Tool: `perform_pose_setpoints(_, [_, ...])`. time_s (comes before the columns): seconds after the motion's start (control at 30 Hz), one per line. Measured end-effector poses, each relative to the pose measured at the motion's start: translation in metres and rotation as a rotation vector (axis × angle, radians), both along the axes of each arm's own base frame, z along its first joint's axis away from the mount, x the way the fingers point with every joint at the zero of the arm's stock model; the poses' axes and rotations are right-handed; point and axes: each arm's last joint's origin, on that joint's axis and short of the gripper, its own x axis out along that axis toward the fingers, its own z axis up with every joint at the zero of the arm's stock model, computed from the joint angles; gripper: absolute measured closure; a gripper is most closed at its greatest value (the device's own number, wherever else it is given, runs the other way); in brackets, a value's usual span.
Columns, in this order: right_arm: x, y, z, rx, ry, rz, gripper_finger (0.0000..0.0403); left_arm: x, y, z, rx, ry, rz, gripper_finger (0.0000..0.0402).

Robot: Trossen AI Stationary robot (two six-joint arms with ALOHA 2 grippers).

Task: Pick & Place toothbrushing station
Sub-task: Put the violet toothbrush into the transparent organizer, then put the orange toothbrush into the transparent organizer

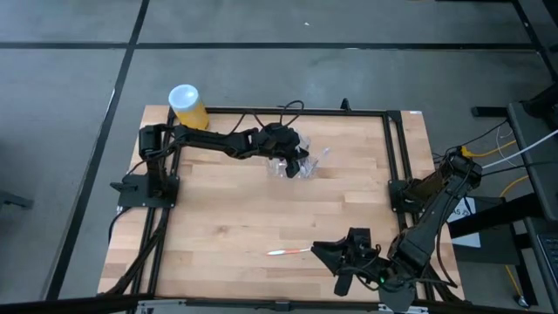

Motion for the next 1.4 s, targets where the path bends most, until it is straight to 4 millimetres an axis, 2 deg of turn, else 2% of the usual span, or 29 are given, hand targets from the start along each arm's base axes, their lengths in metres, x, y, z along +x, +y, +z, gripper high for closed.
perform_pose_setpoints(0.33, [0.0, 0.0, 0.0, -0.009, 0.003, 0.002, 0.0302, 0.0, 0.0, 0.0, 0.0, 0.0, 0.001, 0.0397])
perform_pose_setpoints(0.57, [0.0, 0.0, 0.0, -0.016, 0.007, 0.007, 0.0302, 0.005, 0.001, -0.016, -0.03, 0.033, 0.006, 0.0397])
perform_pose_setpoints(0.7, [-0.001, 0.001, 0.0, -0.011, 0.004, 0.013, 0.0302, 0.006, 0.0, -0.017, -0.026, 0.025, 0.001, 0.0394])
perform_pose_setpoints(0.83, [-0.002, 0.002, 0.001, -0.011, 0.004, 0.016, 0.0302, 0.006, 0.0, -0.014, -0.001, 0.012, -0.021, 0.0367])
perform_pose_setpoints(1.17, [-0.002, 0.002, 0.001, -0.025, 0.009, 0.018, 0.0302, 0.007, -0.003, 0.0, 0.006, -0.062, -0.031, 0.0269])
perform_pose_setpoints(1.3, [-0.002, 0.002, 0.001, -0.028, 0.01, 0.019, 0.0302, 0.014, -0.002, 0.016, 0.025, -0.107, -0.044, 0.0247])
perform_pose_setpoints(1.4, [-0.002, 0.002, 0.001, -0.029, 0.01, 0.019, 0.0302, 0.021, 0.0, 0.038, 0.066, -0.168, -0.053, 0.0241])
